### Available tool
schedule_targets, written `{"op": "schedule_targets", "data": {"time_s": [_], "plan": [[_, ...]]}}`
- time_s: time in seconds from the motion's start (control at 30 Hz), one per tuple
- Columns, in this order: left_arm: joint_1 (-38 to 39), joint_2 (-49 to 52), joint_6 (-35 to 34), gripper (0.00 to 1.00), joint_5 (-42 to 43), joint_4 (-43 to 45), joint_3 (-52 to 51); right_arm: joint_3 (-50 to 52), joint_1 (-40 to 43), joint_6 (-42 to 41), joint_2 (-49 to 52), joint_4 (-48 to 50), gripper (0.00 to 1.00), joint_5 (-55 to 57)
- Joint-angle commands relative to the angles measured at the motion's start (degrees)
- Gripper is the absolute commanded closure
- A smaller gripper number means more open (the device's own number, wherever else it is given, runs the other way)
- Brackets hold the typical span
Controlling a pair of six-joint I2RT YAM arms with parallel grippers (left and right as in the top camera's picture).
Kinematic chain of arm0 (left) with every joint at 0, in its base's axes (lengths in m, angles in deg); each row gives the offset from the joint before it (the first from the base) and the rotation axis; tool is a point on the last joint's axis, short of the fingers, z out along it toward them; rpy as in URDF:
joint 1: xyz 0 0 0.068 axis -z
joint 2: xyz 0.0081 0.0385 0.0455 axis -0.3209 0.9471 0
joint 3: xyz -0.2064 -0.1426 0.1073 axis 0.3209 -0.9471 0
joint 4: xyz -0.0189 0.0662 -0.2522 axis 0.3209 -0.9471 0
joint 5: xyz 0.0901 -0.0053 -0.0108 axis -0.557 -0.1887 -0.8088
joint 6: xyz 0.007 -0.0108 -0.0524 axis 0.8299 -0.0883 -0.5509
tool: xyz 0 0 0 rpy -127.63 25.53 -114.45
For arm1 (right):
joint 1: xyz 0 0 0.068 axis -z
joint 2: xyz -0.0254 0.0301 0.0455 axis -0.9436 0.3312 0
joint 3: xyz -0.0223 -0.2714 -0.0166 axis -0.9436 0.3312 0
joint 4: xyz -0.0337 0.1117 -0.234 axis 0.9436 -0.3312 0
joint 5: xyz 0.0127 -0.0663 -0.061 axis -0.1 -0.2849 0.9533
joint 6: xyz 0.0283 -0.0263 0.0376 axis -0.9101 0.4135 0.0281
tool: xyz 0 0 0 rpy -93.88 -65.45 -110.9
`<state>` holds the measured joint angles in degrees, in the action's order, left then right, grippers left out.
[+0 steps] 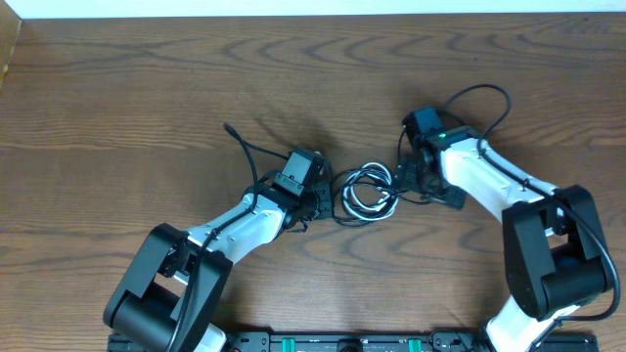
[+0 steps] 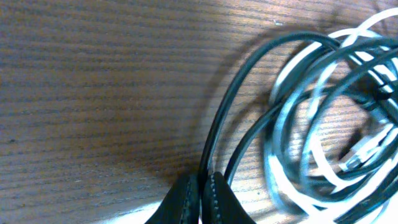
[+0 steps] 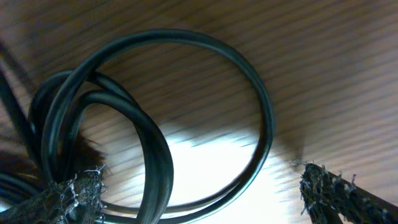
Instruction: Untangle cables
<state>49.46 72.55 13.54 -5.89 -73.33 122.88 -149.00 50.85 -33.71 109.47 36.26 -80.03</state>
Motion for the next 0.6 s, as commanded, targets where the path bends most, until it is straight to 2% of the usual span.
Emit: {"op": "schedule_targets", "data": {"time_s": [0.0, 0.2, 0.33, 0.47, 0.53, 0.57], "plan": [[-0.6, 1.2, 0.5, 0.88, -1.3, -1.4, -1.6, 0.4, -2.4, 1.2, 0.2, 1.0, 0.01, -3.5], [-0.6, -1.4, 4.8, 0.67, 4.5, 0.6, -1.6, 0.4, -5.6, 1.2, 0.2, 2.9, 0.01, -3.5], [-0.5, -2.1, 4.7, 0.61, 4.4, 0.5, -1.6, 0.4, -7.0, 1.2, 0.2, 3.9, 0.01, -3.5], [-0.5, -2.1, 4.7, 0.6, 4.5, 0.5, -1.6, 0.4, -7.5, 1.2, 0.2, 4.4, 0.01, -3.5], [-0.5, -2.3, 5.4, 0.6, 7.4, 1.0, -1.6, 0.4, -7.5, 1.2, 0.2, 4.4, 0.01, -3.5], [-0.5, -2.5, 6.1, 0.55, 11.1, 1.5, -1.6, 0.4, -7.6, 1.2, 0.2, 4.4, 0.01, -3.5]]}}
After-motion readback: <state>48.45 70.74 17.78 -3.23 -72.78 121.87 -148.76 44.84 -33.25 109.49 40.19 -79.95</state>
